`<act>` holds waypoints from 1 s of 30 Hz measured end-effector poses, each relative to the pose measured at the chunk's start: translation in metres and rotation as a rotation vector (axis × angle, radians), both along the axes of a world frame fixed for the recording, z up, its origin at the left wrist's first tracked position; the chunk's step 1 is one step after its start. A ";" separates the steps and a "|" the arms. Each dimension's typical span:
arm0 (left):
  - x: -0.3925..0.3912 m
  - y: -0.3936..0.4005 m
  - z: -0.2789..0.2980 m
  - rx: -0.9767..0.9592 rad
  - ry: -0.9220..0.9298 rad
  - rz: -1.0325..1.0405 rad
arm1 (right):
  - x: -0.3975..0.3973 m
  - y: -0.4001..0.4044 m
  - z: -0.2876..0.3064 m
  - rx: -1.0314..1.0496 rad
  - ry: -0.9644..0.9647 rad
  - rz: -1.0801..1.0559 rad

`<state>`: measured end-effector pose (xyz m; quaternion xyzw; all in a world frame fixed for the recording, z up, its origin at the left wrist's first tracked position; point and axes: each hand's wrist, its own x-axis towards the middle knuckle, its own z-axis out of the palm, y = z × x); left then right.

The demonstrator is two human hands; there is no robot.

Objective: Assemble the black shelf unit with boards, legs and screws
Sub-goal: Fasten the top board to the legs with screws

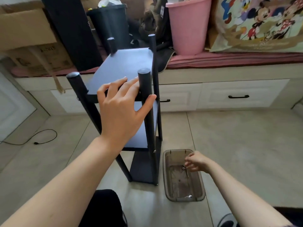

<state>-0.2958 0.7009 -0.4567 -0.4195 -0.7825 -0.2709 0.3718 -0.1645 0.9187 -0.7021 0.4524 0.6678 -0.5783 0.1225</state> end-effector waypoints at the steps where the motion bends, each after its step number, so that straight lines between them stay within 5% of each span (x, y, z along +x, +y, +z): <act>1: 0.000 0.001 -0.001 0.003 0.016 0.003 | 0.000 -0.006 -0.010 0.024 -0.039 0.053; 8: -0.002 0.007 -0.007 0.065 0.102 0.014 | -0.018 -0.027 -0.072 0.416 -0.305 0.429; 30: 0.008 0.020 -0.002 0.028 0.037 0.060 | -0.045 0.054 -0.142 0.823 -0.374 0.687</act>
